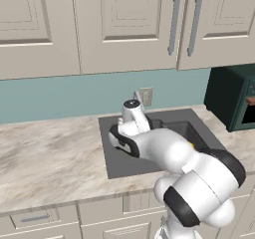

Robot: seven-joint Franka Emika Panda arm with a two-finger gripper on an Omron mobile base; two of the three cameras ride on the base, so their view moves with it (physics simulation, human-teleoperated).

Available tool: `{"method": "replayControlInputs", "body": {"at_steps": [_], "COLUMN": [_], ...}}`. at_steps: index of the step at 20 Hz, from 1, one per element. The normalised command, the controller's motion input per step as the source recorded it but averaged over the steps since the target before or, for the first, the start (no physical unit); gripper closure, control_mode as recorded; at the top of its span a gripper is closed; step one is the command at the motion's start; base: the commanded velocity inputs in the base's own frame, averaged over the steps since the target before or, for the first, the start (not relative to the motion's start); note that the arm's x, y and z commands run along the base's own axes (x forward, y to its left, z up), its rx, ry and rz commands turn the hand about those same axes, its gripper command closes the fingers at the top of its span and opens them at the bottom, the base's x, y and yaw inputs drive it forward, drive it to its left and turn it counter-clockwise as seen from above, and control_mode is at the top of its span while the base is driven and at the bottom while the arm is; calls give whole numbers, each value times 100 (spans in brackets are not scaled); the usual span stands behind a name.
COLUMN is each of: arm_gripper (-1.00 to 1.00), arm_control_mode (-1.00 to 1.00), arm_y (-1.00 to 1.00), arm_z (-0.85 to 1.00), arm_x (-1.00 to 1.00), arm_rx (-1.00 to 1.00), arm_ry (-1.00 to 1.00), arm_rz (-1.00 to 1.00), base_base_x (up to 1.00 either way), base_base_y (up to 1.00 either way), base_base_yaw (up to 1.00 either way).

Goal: Move any existing items from the left basin to the right basin for drying. Then move the measuring cup from the counter to the left basin of the sink for washing.

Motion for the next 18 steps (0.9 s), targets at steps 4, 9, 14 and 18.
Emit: {"method": "replayControlInputs", "body": {"at_steps": [4, 9, 14, 18], "arm_gripper": [100, 100, 100, 100], "arm_control_mode": [-100, -100, -100, -100], "arm_y": [-44, -31, -15, -11], "arm_z": [0, -4, -17, -19], "arm_x": [1, 11, 20, 19], "arm_rx": [0, 0, 0, 0], "arm_ry": [0, 0, 2, 0], "arm_rz": [-1, 0, 0, 0], "base_base_x": [0, 0, 0, 0], "base_base_y": [0, 0, 0, 0], "base_base_yaw": [0, 0, 0, 0]}}
